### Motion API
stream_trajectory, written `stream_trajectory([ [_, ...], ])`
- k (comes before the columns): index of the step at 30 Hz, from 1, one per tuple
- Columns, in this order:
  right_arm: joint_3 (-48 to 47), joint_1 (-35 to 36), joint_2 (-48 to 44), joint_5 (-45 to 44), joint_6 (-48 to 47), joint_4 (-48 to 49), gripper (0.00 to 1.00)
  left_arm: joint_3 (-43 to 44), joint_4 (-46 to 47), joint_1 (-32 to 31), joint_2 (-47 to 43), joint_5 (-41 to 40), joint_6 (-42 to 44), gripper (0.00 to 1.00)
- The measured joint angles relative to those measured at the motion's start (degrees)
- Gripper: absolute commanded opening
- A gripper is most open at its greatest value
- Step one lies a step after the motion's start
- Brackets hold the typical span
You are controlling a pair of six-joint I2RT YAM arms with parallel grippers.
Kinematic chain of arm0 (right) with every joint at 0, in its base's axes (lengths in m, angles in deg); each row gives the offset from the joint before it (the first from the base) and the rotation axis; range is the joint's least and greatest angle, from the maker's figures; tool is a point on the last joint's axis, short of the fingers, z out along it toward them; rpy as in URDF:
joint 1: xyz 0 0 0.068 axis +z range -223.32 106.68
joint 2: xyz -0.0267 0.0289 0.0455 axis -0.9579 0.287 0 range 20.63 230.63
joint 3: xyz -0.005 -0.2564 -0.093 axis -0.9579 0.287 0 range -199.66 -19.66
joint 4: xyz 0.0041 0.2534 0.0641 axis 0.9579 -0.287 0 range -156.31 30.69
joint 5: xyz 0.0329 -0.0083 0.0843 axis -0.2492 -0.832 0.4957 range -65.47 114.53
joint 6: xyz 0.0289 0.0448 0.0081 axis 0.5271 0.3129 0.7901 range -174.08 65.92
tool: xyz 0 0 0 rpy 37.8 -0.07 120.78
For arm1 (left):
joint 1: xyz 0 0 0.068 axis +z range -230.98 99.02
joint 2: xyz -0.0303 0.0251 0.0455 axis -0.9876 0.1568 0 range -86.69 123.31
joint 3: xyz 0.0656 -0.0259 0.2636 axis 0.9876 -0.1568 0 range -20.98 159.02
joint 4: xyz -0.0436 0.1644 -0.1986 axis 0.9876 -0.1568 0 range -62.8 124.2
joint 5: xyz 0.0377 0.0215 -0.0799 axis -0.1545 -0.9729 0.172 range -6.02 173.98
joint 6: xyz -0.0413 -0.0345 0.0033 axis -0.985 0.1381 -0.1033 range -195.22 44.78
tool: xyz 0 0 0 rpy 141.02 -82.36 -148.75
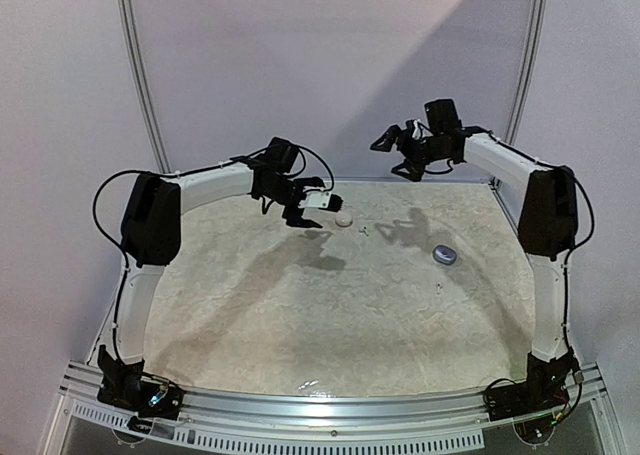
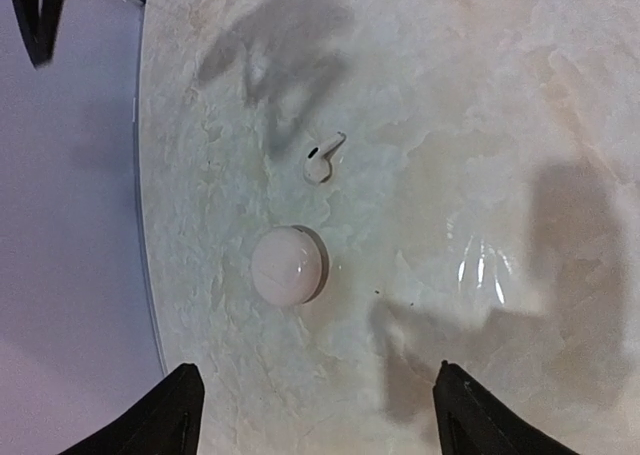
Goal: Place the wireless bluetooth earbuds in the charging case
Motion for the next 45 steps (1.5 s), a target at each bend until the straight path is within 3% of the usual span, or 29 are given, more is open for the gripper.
stream_trajectory([
  [6, -5.46, 2.80, 11.98, 2.25, 14.71, 10.08, 0.99, -1.53, 0.17, 0.35, -0.48, -1.92, -1.36, 0.80],
  [17, -6.88, 7.56, 20.90, -0.46, 32.96, 12.09, 0.99, -3.41, 0.22, 0.63, -0.48, -2.69, -3.06, 0.80],
  [31, -11.56, 7.34, 23.80, -5.16, 38.25, 14.32, 0.99, -5.90, 1.11, 1.79, -0.61, -1.88, -5.33, 0.80],
  [45, -14.84, 10.14, 24.87, -10.64, 51.71, 7.80, 0.99, -5.49, 5.81, 1.81, -0.61, -2.23, -5.68, 0.81],
])
